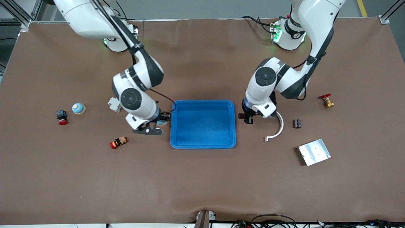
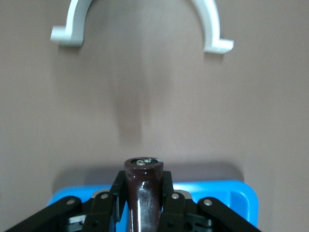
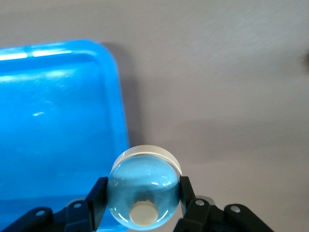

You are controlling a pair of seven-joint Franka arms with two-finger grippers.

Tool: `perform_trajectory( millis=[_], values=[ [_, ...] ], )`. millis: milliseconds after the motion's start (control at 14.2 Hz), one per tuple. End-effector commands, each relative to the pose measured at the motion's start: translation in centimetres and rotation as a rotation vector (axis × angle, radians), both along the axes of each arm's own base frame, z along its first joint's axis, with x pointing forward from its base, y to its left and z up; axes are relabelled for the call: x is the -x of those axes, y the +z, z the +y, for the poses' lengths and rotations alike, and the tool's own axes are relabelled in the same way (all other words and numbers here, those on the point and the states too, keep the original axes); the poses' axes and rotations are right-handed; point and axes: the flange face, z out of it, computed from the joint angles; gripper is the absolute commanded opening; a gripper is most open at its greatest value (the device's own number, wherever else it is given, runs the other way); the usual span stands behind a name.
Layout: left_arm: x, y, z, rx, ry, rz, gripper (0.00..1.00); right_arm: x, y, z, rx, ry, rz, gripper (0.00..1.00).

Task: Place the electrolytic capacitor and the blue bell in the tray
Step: 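Carry the brown capacitor and blue bell into the blue tray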

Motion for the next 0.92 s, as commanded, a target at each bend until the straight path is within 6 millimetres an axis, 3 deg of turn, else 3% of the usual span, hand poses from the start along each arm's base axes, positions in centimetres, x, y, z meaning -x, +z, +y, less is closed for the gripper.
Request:
perform_trajectory(
  millis=[0, 141, 282, 423, 776, 846],
  values=[
    [-0.4, -0.6, -3.5, 0.025, 0.112, 0.003, 0.0, 1.0, -1.5, 2.9, 0.0, -0.027, 0.016, 0.0],
    [0.9, -1.2, -5.5, 0.024, 0.125, 0.009, 0.0, 2.1, -2.6, 5.2, -0.006, -0.046, 0.002, 0.0],
    [1.9, -2.0, -7.2, 0.026, 0.139, 0.018, 0.0, 2.9, -4.9, 6.7, -0.008, -0.061, -0.012, 0.0],
    [3.4, -3.2, -9.0, 0.019, 0.133, 0.034, 0.0, 3.1, -5.9, 7.2, -0.016, -0.061, -0.018, 0.0],
    [3.4, -6.9, -10.5, -0.047, 0.14, -0.006, 0.0, 3.4, -6.8, 7.2, -0.007, -0.062, 0.003, 0.0],
    [3.7, -7.4, -10.7, -0.057, 0.131, -0.01, 0.0, 3.5, -7.2, 7.1, -0.004, -0.064, 0.009, 0.07]
  ],
)
